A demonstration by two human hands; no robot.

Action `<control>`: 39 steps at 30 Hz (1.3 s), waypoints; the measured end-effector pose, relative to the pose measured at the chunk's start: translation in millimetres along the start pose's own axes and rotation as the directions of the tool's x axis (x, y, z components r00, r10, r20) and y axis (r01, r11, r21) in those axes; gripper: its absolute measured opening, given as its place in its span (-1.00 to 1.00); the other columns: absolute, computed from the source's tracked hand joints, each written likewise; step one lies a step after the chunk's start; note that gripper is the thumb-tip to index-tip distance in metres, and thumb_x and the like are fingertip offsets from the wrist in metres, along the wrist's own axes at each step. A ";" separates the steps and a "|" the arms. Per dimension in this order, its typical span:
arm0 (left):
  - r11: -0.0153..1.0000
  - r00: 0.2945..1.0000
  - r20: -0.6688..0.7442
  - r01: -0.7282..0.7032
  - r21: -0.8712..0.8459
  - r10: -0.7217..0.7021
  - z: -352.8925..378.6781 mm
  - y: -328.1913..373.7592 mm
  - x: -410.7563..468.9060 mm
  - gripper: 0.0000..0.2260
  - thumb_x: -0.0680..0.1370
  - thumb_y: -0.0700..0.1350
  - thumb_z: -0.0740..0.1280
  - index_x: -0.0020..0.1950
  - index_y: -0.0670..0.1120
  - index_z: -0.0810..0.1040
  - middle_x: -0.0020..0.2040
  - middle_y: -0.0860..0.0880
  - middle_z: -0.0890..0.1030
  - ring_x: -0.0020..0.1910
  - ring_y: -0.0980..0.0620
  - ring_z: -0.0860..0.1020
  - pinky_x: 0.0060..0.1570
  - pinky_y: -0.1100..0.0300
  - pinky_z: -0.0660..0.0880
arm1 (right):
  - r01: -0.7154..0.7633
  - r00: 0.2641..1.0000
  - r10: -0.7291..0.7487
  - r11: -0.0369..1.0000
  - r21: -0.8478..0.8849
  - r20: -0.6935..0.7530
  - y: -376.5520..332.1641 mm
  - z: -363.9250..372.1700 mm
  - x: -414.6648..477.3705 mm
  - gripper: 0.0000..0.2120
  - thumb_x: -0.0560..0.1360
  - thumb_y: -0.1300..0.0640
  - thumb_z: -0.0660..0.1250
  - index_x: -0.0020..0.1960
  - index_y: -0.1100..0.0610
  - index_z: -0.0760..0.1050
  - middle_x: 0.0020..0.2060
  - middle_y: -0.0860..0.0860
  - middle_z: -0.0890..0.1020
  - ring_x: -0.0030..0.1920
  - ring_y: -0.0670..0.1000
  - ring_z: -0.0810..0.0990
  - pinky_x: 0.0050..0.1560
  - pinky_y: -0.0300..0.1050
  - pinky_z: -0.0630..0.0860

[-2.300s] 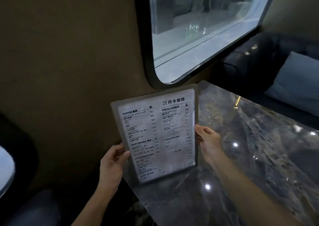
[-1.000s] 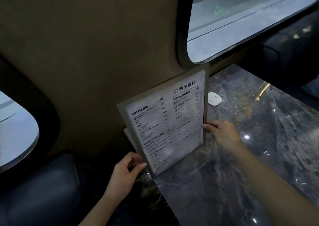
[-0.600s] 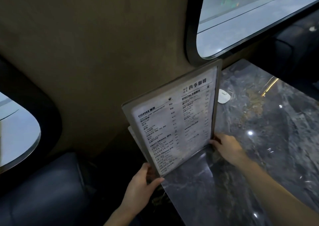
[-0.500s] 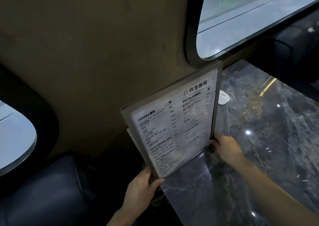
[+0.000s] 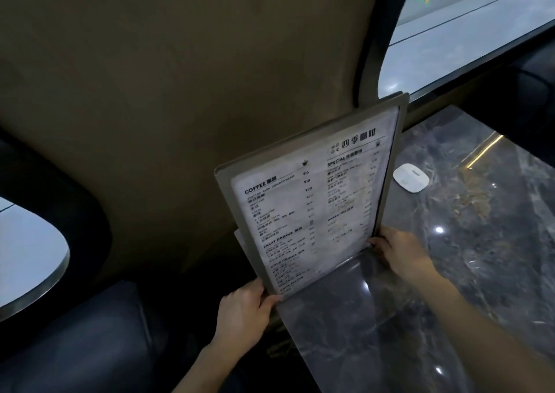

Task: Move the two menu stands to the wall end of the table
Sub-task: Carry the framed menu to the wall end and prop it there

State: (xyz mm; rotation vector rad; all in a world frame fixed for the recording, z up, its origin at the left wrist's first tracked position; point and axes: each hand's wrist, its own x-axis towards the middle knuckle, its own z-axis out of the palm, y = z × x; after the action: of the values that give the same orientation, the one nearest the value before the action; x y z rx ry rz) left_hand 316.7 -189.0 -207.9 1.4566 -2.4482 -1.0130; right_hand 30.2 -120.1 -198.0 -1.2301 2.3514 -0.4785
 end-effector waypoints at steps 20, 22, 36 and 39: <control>0.975 0.971 -0.103 0.209 -0.083 -0.217 -27.9 -21.5 46.2 -0.86 0.49 0.05 0.30 -0.09 0.00 0.52 -0.15 0.04 0.64 -0.18 0.02 0.60 -0.17 0.05 0.55 | 0.077 0.996 -0.077 0.997 0.005 -0.039 -45.7 14.9 54.3 -0.80 0.52 0.15 0.21 -0.06 0.28 0.52 -0.14 0.26 0.66 -0.11 0.27 0.61 -0.14 0.15 0.54; 0.972 0.969 -0.083 0.226 -0.064 -0.231 -27.3 -21.9 46.3 -0.86 0.49 0.07 0.29 -0.11 0.01 0.50 -0.20 0.09 0.61 -0.21 0.05 0.58 -0.16 0.04 0.56 | 0.073 0.996 -0.074 0.997 -0.014 -0.045 -45.2 14.8 53.0 -0.79 0.53 0.13 0.21 -0.05 0.27 0.52 -0.15 0.26 0.66 -0.11 0.27 0.60 -0.17 0.13 0.53; 0.955 0.949 -0.115 0.296 0.012 -0.293 -27.2 -9.4 41.4 -0.76 0.49 0.12 0.26 -0.32 0.05 0.40 -0.39 0.09 0.51 -0.42 0.14 0.47 -0.46 0.22 0.33 | -0.021 1.000 0.019 0.995 -0.101 -0.020 -21.3 14.0 20.3 -0.73 0.53 0.00 0.19 0.09 0.17 0.45 -0.02 0.22 0.63 0.01 0.24 0.56 -0.02 0.09 0.51; 0.939 0.943 -0.039 0.332 0.090 -0.329 -33.4 -7.1 39.4 -0.61 0.50 0.18 0.21 -0.37 -0.07 0.48 -0.41 -0.04 0.58 -0.44 0.01 0.54 -0.42 0.16 0.42 | -0.032 0.999 0.032 0.998 -0.061 -0.007 -9.5 12.2 7.2 -0.71 0.51 0.01 0.22 0.14 0.15 0.44 0.02 0.20 0.62 0.04 0.22 0.55 0.01 0.09 0.51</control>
State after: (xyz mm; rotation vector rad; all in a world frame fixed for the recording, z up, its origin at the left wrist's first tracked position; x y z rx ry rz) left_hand 315.0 -239.6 -195.4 1.9492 -2.3116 -0.9333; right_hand 39.5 -132.4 -205.1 -1.2176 2.4033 -0.4030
